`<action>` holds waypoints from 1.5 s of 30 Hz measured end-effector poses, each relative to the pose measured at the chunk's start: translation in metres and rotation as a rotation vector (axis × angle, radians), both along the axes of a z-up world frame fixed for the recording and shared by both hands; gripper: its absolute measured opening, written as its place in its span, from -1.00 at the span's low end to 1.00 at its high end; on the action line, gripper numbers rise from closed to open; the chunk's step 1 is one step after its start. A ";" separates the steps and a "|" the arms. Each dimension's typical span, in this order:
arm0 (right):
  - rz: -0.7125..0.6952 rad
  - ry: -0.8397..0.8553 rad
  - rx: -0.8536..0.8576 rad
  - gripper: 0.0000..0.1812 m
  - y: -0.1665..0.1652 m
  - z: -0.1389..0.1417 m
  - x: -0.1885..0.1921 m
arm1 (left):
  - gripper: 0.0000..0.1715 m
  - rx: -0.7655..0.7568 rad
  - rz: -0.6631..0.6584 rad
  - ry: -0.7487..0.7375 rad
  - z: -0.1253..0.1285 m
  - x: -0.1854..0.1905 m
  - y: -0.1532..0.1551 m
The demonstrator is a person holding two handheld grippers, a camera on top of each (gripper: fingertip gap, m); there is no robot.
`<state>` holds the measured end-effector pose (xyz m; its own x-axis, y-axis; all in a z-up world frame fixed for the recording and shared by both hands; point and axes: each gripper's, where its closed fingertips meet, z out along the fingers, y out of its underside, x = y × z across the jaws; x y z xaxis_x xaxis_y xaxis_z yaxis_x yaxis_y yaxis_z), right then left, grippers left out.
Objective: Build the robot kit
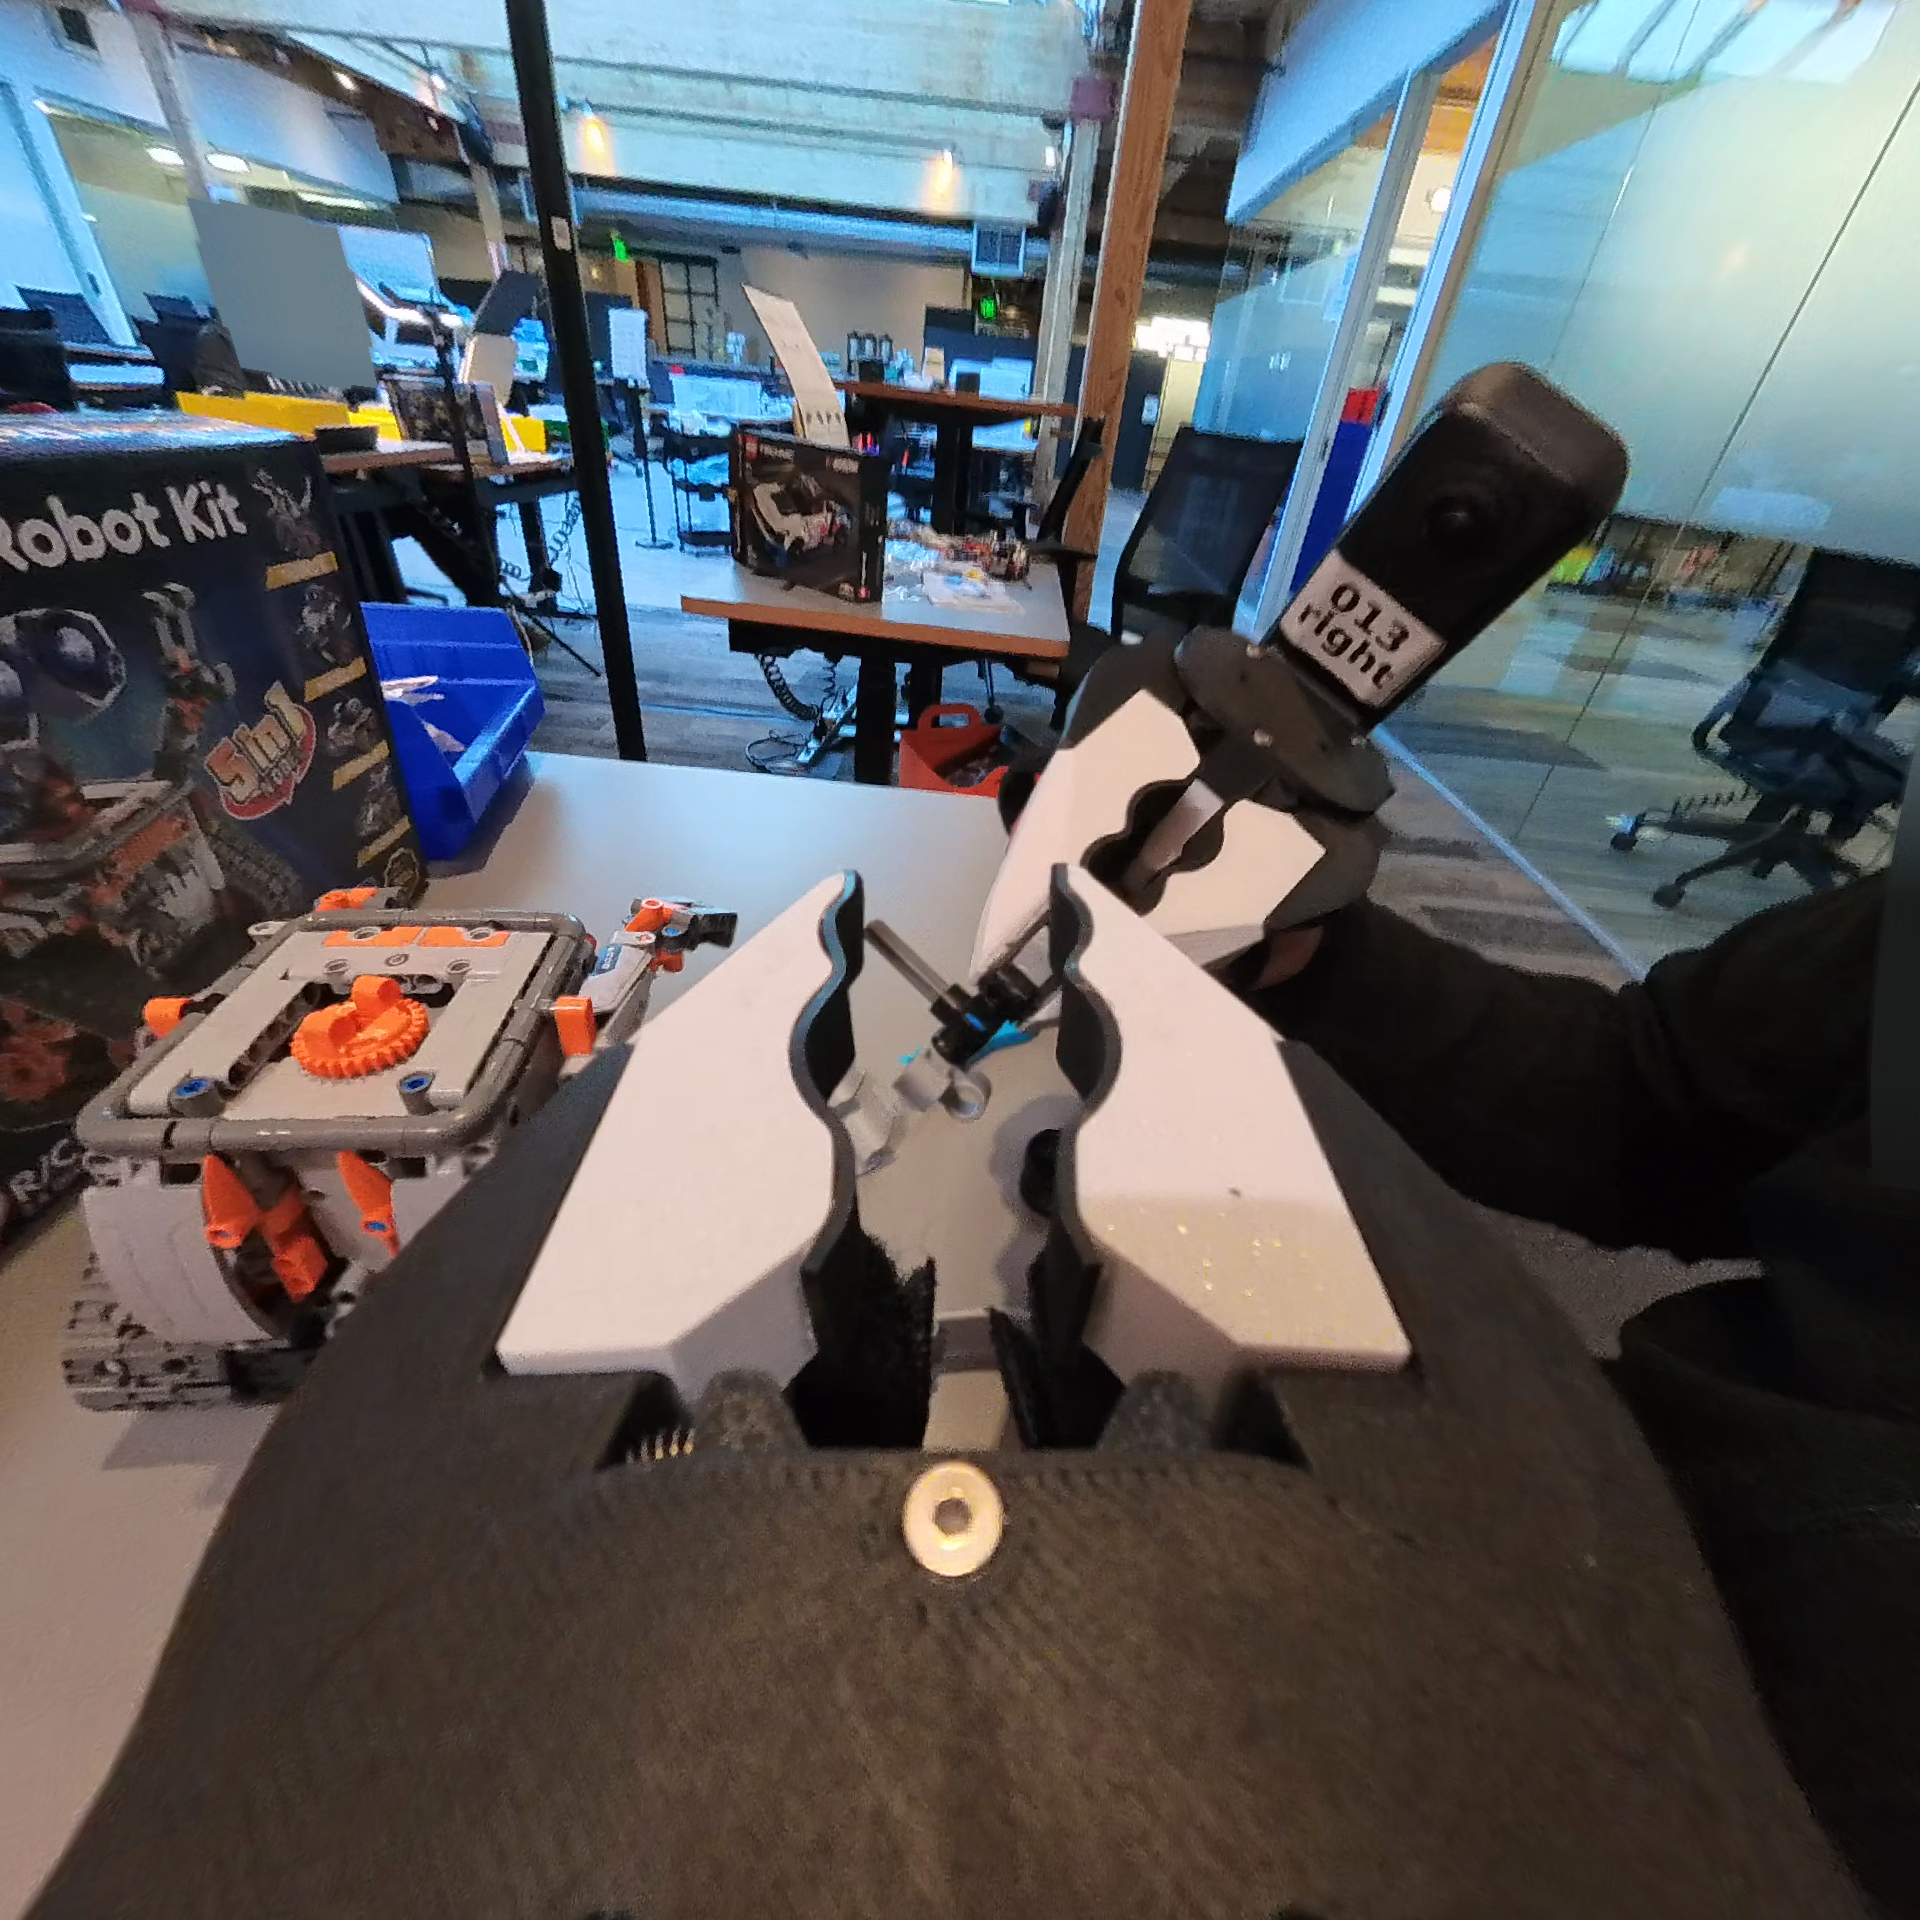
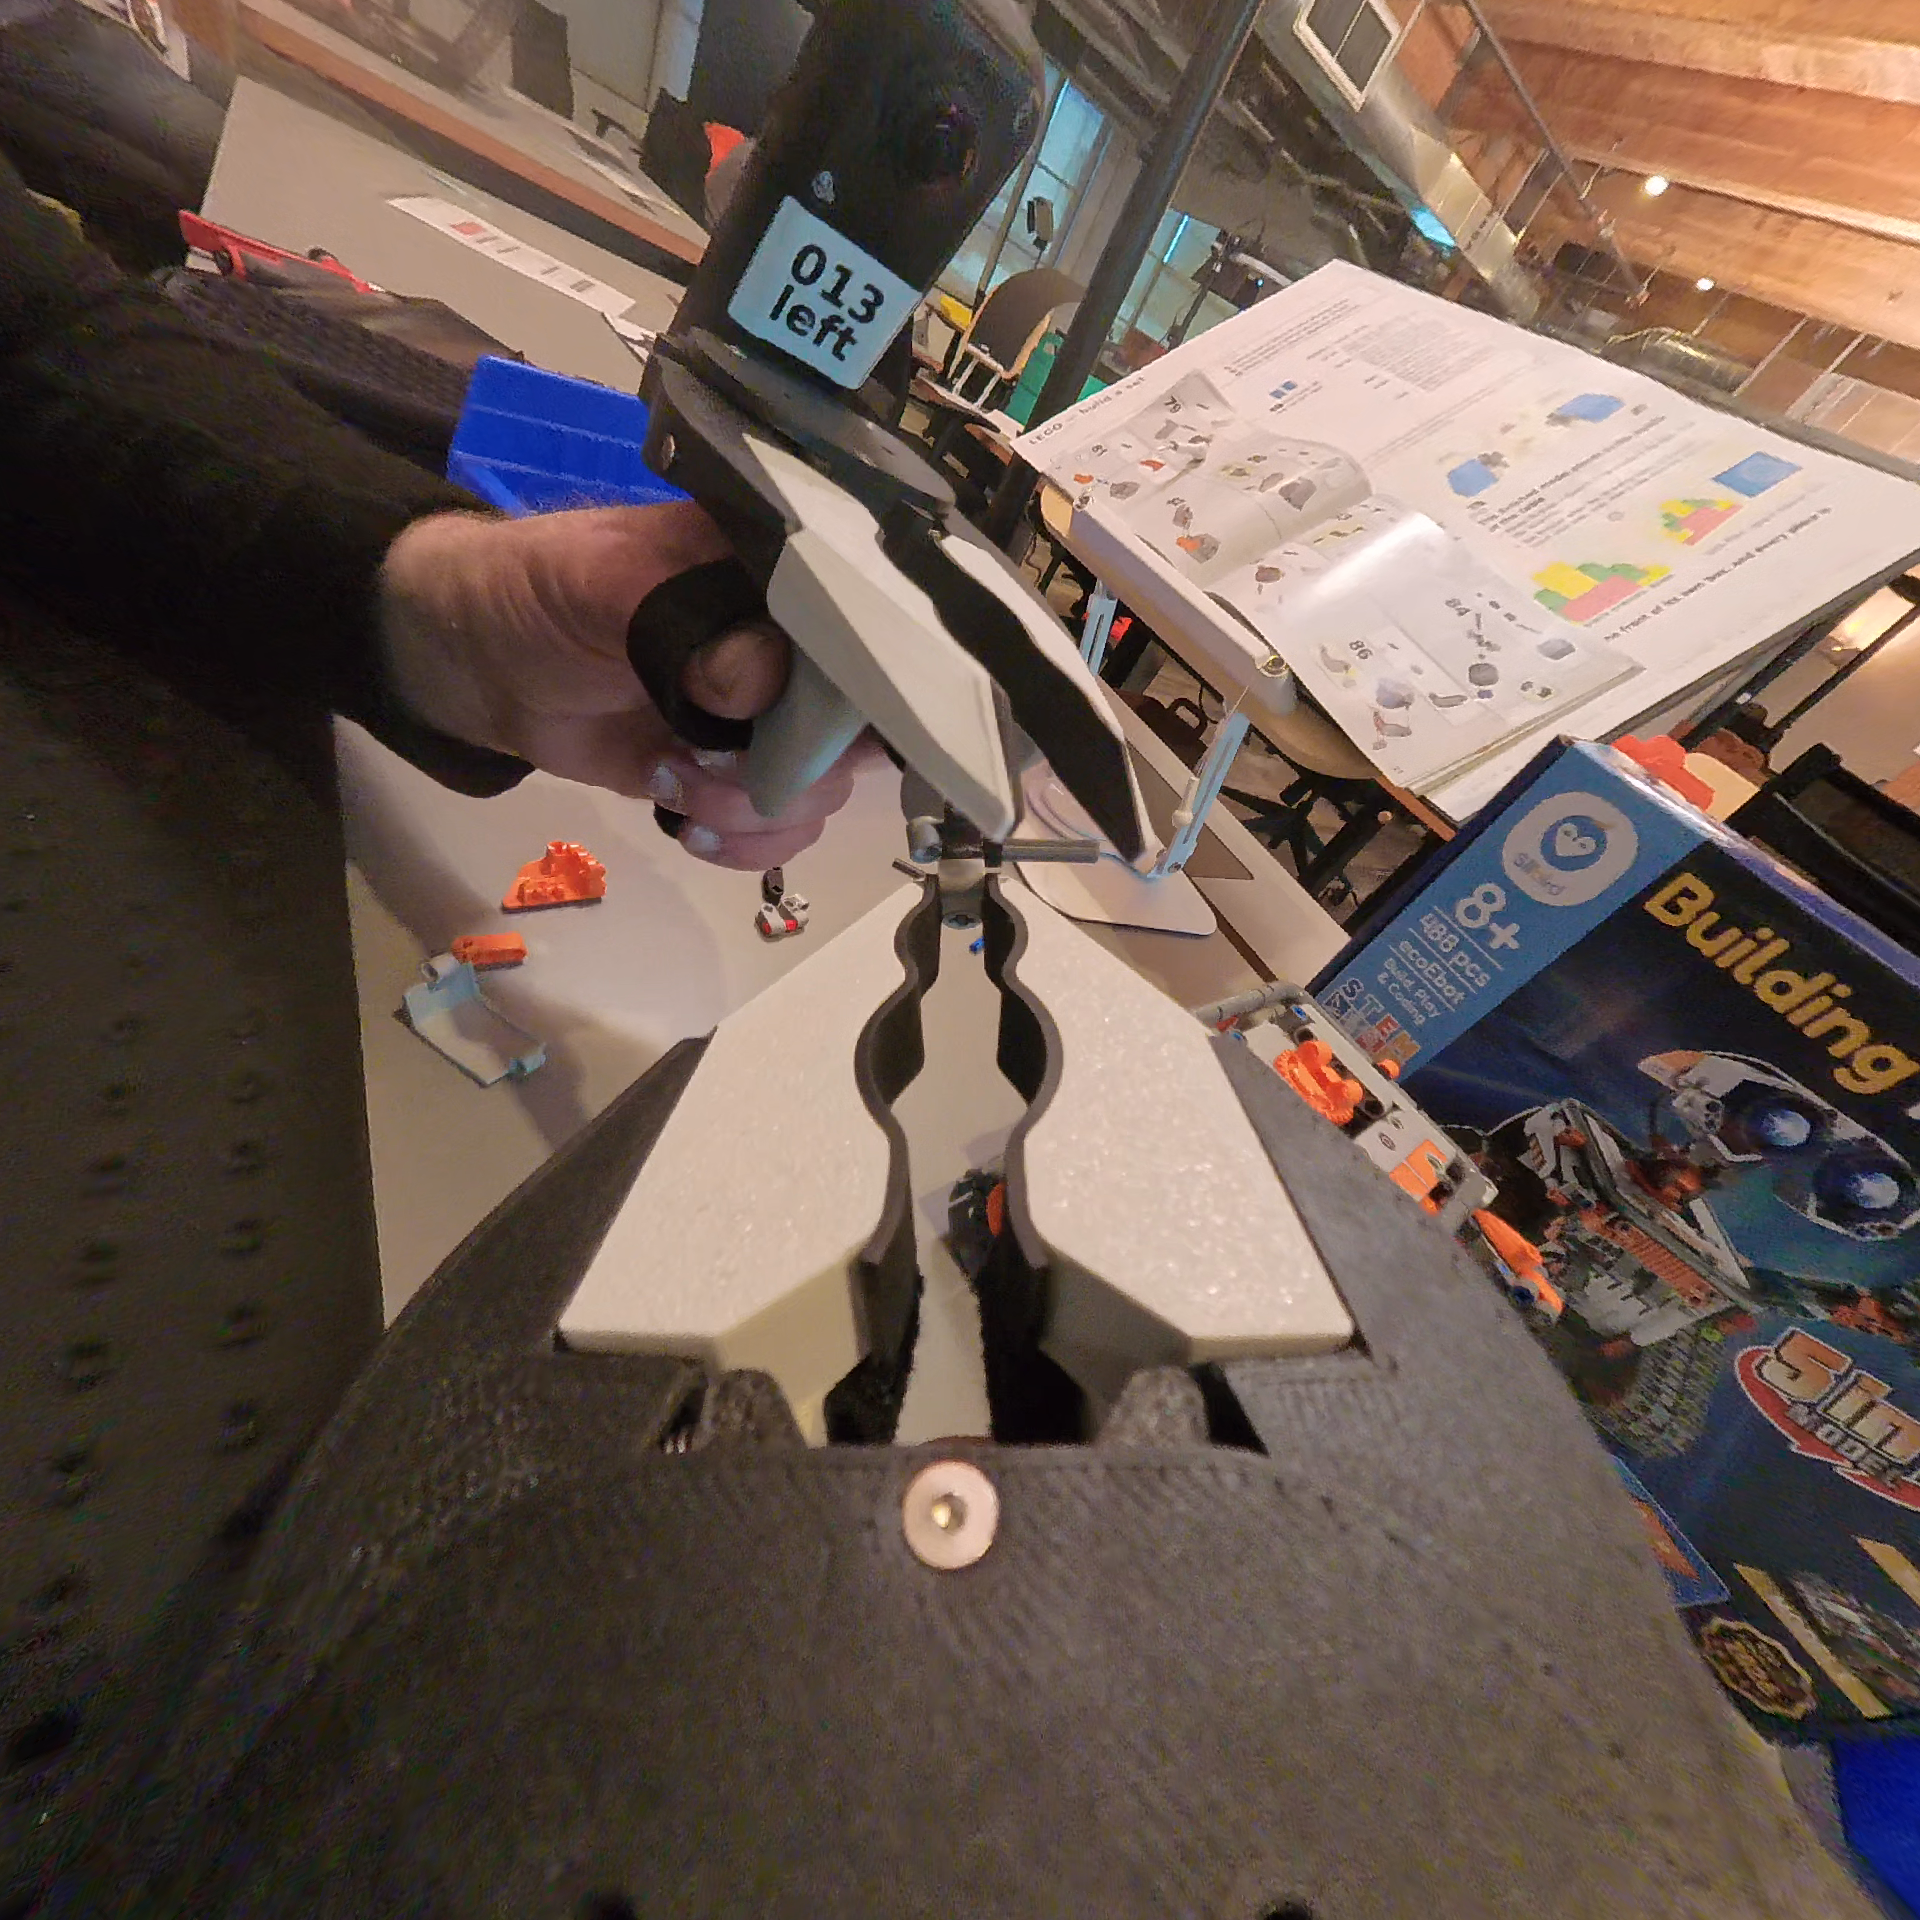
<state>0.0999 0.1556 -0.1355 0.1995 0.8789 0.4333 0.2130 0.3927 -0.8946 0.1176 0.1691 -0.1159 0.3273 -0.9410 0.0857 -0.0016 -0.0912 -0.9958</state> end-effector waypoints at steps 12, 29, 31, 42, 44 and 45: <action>-0.049 0.047 -0.001 -0.95 0.010 0.006 -0.018 | -0.62 0.052 0.015 -0.045 0.005 -0.014 0.015; -0.102 0.073 0.019 -0.95 0.018 -0.005 -0.009 | -0.61 -0.152 -0.054 -0.211 -0.015 -0.015 0.021; -0.118 0.057 0.031 -0.95 0.020 -0.008 -0.008 | -0.60 -0.167 -0.066 -0.226 -0.015 -0.014 0.020; -0.143 0.070 0.023 -0.95 0.026 -0.008 0.000 | -0.57 -0.125 -0.032 -0.200 -0.020 -0.008 0.018; -0.145 0.071 0.025 -0.94 0.026 -0.008 0.001 | -0.58 -0.132 -0.023 -0.198 -0.022 -0.008 0.019; -0.147 0.072 0.026 -0.94 0.027 -0.008 0.001 | -0.59 -0.139 -0.021 -0.199 -0.023 -0.008 0.020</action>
<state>0.1012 0.1824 -0.1437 0.3563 0.8266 0.4357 0.2060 0.3853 -0.8995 0.1097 0.1892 -0.1388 0.2712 -0.9222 0.2758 0.1899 -0.2297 -0.9546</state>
